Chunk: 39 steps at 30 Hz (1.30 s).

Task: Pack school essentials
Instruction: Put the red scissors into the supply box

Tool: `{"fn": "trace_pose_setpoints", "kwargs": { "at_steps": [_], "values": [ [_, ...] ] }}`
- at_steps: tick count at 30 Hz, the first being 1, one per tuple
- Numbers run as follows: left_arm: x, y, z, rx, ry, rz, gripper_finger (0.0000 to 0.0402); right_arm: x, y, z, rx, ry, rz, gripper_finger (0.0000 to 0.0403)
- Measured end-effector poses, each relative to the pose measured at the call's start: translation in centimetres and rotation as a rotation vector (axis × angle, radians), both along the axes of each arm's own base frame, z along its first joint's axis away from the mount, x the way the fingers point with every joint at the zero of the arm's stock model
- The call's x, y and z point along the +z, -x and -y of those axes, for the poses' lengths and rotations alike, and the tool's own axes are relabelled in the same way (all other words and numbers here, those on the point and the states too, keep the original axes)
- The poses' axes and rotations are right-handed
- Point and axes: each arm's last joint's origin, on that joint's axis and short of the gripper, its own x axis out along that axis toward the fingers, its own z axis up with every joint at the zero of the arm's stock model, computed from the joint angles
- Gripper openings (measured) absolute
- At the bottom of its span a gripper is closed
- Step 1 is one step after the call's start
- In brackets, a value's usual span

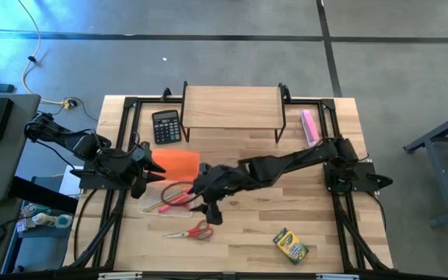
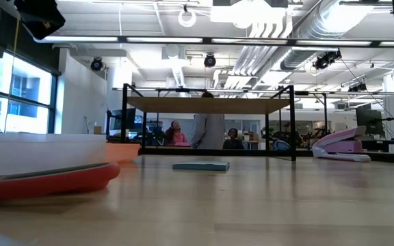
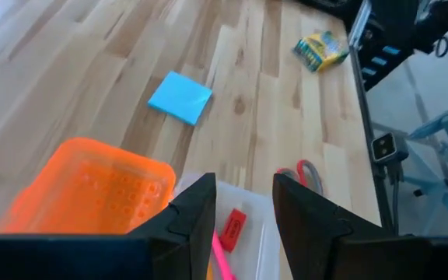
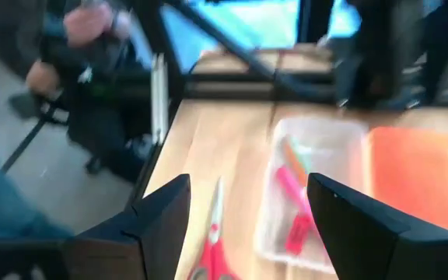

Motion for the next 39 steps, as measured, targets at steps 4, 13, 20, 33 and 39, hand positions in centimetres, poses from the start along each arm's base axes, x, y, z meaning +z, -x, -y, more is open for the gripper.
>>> {"fn": "trace_pose_setpoints", "kwargs": {
  "at_steps": [4, 13, 20, 33, 39],
  "values": [
    [-0.1, 0.1, 0.0, 0.011, 0.010, -0.016, 0.0117, -2.7, -0.4, -0.8, 0.076, 0.019, -0.122, 0.0249],
    [-0.2, 0.2, -0.1, 0.032, -0.011, -0.026, 0.0117, -7.8, -1.4, -3.2, 0.188, 0.134, -0.219, 0.0249],
    [-0.3, 0.2, -0.2, 0.032, -0.012, -0.030, 0.0117, -11.6, -2.0, -4.5, 0.204, 0.115, -0.313, 0.0249],
    [-0.3, 0.2, -0.1, 0.032, -0.013, -0.031, 0.0117, -16.6, -2.2, -6.1, 0.059, -0.061, -0.528, 0.0249],
    [-0.3, 0.2, -0.1, 0.036, -0.017, -0.031, 0.0117, -16.8, -2.4, -6.1, 0.072, -0.013, -0.485, 0.0249]
  ]
}}
